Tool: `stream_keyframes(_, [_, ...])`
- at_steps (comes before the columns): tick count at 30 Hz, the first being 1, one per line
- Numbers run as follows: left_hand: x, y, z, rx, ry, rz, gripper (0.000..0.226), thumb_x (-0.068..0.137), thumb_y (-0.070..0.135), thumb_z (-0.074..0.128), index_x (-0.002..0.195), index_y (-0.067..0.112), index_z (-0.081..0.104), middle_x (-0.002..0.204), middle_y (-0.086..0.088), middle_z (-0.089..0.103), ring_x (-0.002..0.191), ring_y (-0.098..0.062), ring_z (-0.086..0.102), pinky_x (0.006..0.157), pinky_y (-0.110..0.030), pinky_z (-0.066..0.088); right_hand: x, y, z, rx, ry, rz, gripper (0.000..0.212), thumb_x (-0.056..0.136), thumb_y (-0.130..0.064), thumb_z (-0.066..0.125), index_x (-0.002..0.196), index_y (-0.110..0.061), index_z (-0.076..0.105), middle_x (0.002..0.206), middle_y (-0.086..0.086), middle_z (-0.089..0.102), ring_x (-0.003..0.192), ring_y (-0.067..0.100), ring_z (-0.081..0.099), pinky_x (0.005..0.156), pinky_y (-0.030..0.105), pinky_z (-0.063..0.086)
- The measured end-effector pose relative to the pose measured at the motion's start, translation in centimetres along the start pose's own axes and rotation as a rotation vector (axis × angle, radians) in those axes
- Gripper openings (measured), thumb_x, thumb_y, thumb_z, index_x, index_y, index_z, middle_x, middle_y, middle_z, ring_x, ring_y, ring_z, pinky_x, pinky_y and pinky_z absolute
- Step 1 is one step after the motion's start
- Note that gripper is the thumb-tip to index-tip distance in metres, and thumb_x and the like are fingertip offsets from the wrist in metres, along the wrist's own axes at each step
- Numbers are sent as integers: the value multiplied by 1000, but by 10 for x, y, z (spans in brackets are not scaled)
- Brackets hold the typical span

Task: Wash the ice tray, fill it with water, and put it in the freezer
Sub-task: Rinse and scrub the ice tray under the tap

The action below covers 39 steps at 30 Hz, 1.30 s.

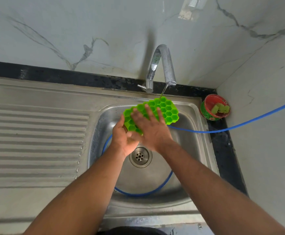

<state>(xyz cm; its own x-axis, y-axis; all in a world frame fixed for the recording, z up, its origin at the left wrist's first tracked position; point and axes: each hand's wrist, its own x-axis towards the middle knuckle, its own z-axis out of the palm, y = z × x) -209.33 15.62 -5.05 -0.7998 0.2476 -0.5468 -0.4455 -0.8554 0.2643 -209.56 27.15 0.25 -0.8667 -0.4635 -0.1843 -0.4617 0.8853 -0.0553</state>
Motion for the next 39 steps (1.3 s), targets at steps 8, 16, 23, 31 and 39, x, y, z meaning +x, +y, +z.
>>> stream_keyframes(8, [16,16,9,108,116,145,58,103,51,24,136,14,54,122,-11,68,107,-27,65,90,-39,51,-8,33,8,98,6,283,106,68,-88,-7,154,-25,-2,162,-8,-6,148,23,-14,115,53,-12])
stream_keyframes(16, [17,23,13,215,7,230,53,99,40,44,143,10,48,129,-13,63,98,-24,71,74,-33,59,1,55,1,20,14,218,109,76,-83,35,154,-18,-3,161,-1,-7,149,23,-9,118,49,-9])
stream_keyframes(23, [23,25,10,196,30,216,51,99,39,47,142,11,49,121,-12,68,94,-25,72,71,-34,59,-2,54,17,-63,111,110,85,91,-34,57,154,-20,2,163,-1,1,149,22,1,118,47,-1])
stream_keyframes(31, [26,17,3,162,49,221,66,85,46,55,141,13,50,134,-16,61,113,-35,63,69,-36,59,-12,45,38,-281,212,71,88,75,-4,56,152,-12,15,159,5,23,142,47,19,115,61,9])
stream_keyframes(39, [33,20,13,245,-7,165,49,101,44,41,138,15,53,124,-11,67,96,-27,71,70,-34,58,-27,59,42,-292,295,99,87,71,-4,58,148,-8,19,156,8,31,145,26,18,117,54,4])
